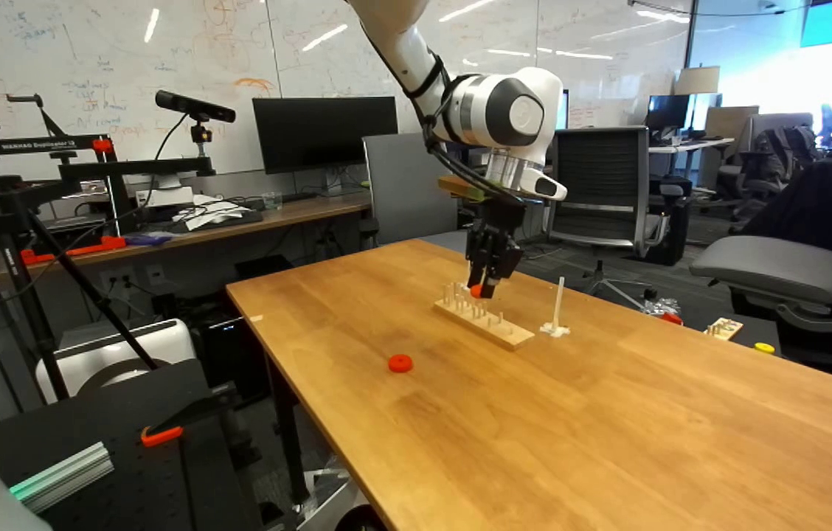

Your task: Pick up the orange ring on the right, place it on the wooden stand

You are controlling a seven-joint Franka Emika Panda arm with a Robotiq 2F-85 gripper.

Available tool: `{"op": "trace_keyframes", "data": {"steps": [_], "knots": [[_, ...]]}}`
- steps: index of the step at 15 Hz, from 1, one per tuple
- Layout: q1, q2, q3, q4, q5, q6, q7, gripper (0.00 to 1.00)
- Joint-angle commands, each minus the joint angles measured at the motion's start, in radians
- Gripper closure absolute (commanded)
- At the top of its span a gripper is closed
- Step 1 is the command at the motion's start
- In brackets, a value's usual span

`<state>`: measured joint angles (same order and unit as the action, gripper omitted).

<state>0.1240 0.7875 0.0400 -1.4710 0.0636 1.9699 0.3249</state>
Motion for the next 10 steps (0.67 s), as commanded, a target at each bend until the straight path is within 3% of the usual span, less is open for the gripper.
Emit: {"op": "trace_keyframes", "data": {"steps": [1,10], "knots": [[0.019,0.106,-0.021,0.152,0.009,-0.083,0.05,0.81],[0.018,0.232,-0.024,0.315,0.014,-0.162,0.086,0.81]]}}
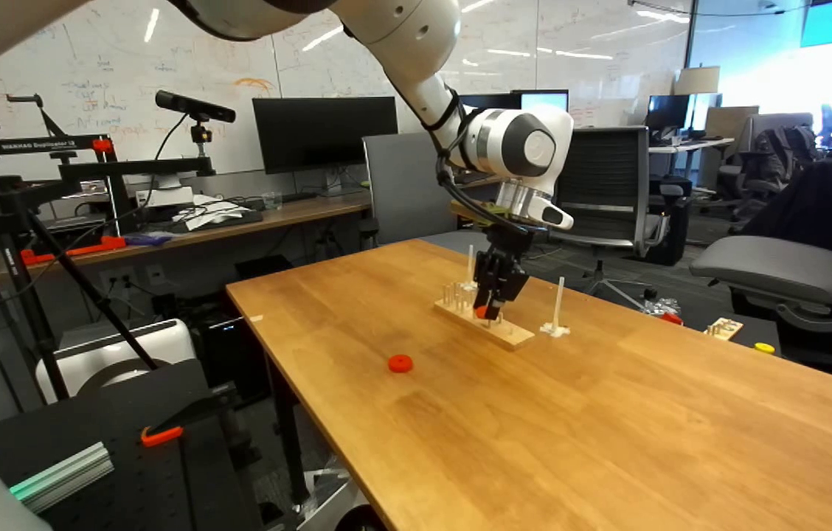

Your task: Pick up the orange ring on the right, place it on the wooden stand

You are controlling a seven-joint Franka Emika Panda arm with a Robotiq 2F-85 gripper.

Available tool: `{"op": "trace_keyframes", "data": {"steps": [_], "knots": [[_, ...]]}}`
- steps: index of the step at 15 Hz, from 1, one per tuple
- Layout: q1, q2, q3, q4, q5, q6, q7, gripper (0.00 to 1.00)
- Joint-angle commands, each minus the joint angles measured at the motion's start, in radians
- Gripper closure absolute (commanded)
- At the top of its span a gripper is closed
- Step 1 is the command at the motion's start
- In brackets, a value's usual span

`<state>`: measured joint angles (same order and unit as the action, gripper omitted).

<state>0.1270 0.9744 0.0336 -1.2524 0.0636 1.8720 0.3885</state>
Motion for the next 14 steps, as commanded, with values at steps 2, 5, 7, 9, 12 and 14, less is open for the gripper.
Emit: {"op": "trace_keyframes", "data": {"steps": [2,5,7,9,12,14], "knots": [[0.012,0.059,-0.017,0.123,0.016,-0.079,0.025,0.81],[0.009,0.076,-0.018,0.156,0.017,-0.103,0.029,0.81],[0.007,0.088,-0.02,0.176,0.017,-0.115,0.03,0.81],[0.007,0.101,-0.021,0.196,0.016,-0.131,0.03,0.81],[0.011,0.117,-0.023,0.215,0.012,-0.15,0.031,0.81],[0.012,0.121,-0.023,0.219,0.01,-0.161,0.028,0.81]]}}
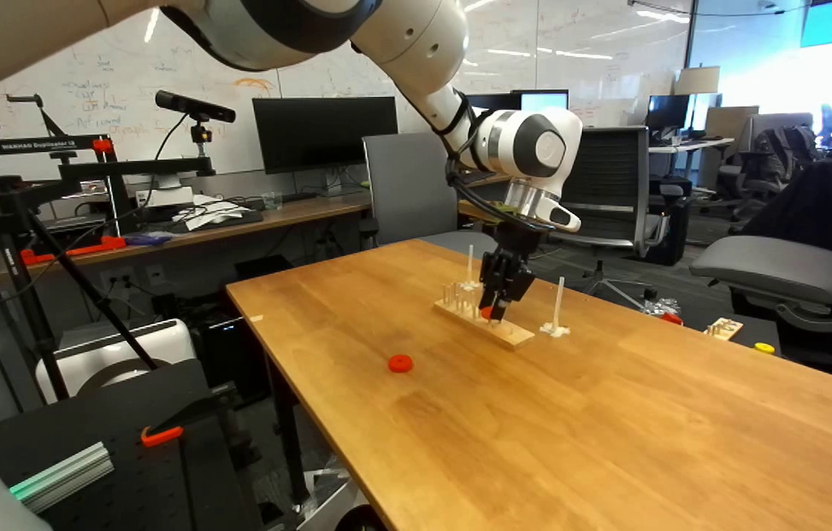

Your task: Pick up the orange ring on the right, place it on the wooden stand

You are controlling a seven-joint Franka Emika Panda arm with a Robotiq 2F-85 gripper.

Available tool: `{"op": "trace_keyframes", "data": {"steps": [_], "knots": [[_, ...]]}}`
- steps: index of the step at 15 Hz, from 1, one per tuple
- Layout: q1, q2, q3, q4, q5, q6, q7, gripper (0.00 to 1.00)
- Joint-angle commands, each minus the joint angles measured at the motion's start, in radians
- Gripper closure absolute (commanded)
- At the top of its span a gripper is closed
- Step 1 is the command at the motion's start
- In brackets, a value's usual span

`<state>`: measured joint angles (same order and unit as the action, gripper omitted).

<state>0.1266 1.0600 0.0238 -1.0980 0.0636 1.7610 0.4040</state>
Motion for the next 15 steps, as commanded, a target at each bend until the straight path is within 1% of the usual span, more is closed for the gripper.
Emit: {"op": "trace_keyframes", "data": {"steps": [1,9,15], "knots": [[0.012,0.035,-0.013,0.063,0.01,-0.052,0.011,0.81],[0.004,0.031,-0.012,0.058,0.013,-0.068,0.0,0.81],[-0.002,0.056,-0.014,0.081,0.014,-0.096,0.0,0.81]]}}
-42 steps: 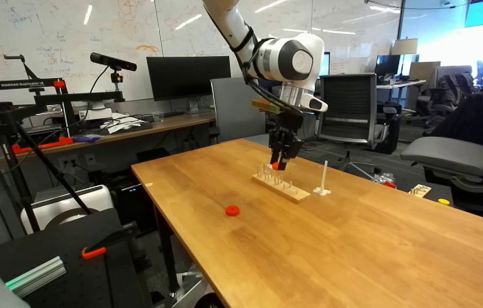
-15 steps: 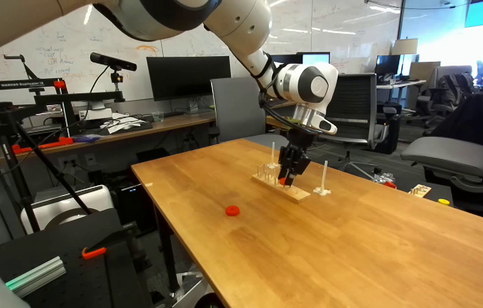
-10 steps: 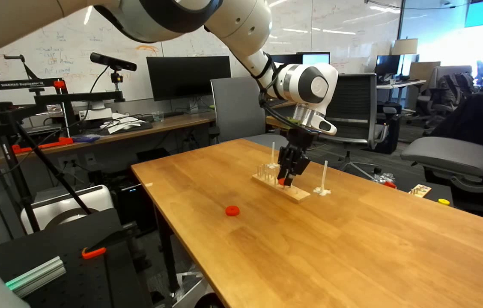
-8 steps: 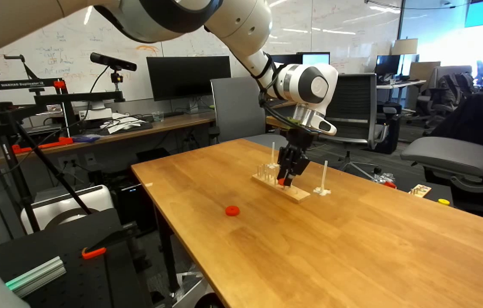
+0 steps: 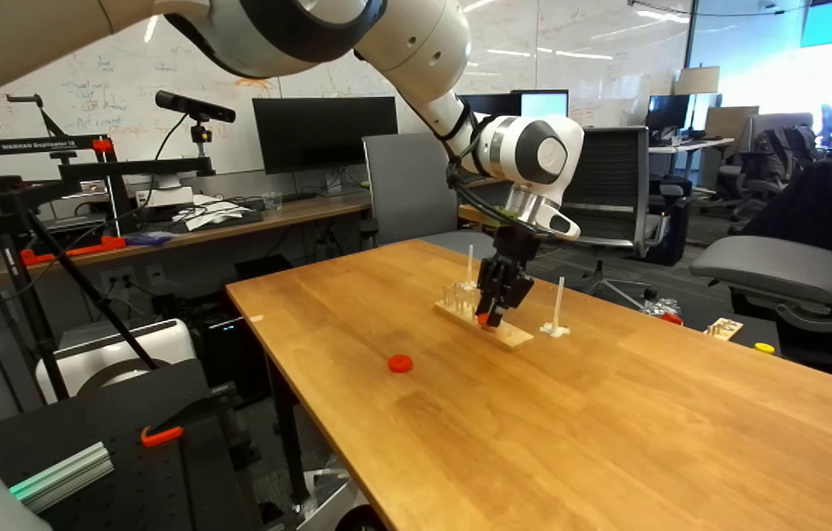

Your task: Pick up the orange ring on the right, place it on the wooden stand

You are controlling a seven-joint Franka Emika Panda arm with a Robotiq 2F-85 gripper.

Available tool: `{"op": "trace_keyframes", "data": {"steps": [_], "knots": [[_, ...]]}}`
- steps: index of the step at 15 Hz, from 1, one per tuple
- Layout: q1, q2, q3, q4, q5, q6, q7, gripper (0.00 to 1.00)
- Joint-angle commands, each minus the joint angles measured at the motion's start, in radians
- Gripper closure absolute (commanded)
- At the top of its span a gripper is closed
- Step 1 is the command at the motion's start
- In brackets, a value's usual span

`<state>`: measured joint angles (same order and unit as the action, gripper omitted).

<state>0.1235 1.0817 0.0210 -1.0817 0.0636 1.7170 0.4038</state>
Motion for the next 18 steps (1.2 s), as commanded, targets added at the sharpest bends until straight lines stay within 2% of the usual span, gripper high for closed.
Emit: {"op": "trace_keyframes", "data": {"steps": [1,3,5,8,10,18], "knots": [[0.0,0.04,-0.012,0.07,0.014,-0.057,0.0,0.81],[-0.002,0.044,-0.011,0.073,0.016,-0.064,-0.002,0.31],[0.0,0.027,-0.014,0.05,0.012,-0.044,0.001,0.29],[-0.006,-0.038,-0.007,-0.032,-0.005,0.025,-0.005,0.06],[-0.006,-0.091,-0.008,-0.097,-0.01,0.087,-0.015,0.0],[0.019,-0.338,-0.034,-0.419,-0.035,0.362,-0.018,0.0]]}}
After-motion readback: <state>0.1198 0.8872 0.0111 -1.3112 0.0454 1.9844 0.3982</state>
